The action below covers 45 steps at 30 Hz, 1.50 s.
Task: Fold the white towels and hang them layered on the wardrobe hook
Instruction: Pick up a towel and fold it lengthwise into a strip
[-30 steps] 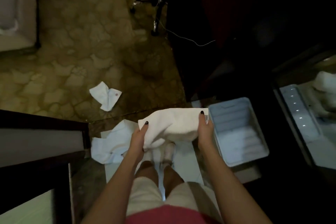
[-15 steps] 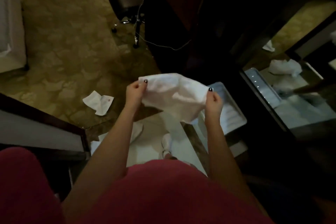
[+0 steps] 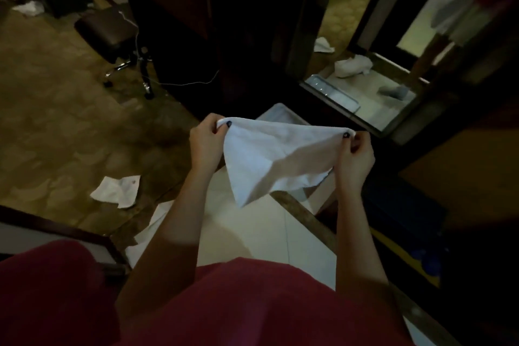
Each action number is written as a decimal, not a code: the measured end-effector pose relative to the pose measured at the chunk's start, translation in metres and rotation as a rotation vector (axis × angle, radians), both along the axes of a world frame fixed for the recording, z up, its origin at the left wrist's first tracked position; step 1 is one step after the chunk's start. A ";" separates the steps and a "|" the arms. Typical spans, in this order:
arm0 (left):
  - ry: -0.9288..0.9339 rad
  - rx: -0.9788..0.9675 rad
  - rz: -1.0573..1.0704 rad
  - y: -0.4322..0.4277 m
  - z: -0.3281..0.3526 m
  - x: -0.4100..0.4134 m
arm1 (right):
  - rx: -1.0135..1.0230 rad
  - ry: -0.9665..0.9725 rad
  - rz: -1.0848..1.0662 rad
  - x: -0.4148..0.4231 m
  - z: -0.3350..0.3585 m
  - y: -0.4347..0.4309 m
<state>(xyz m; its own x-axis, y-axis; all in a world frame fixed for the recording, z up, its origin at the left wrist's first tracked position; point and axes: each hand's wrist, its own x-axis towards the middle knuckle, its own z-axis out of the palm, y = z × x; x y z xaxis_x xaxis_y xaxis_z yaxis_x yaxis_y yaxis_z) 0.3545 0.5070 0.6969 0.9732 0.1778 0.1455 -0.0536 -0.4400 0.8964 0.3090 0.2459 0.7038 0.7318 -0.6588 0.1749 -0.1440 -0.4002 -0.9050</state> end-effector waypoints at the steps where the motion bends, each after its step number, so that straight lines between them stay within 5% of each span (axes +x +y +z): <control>1: -0.037 0.064 -0.052 -0.013 0.002 -0.008 | -0.023 -0.007 -0.039 -0.014 0.003 -0.014; 7: -0.029 -0.038 -0.164 -0.131 0.008 -0.072 | 0.071 0.012 -0.063 -0.109 0.023 -0.094; 16: 0.044 -0.314 -0.497 -0.295 0.029 -0.198 | 0.160 0.170 0.276 -0.264 0.060 -0.185; 23: 0.108 -0.373 -0.839 -0.370 0.052 -0.271 | -0.176 0.182 0.122 -0.349 0.082 -0.235; 29: 0.161 -0.478 -0.978 -0.404 0.066 -0.313 | -0.205 0.153 0.083 -0.381 0.095 -0.257; 45: 0.177 -0.381 -1.243 -0.439 0.084 -0.330 | -0.052 0.018 -0.019 -0.398 0.099 -0.292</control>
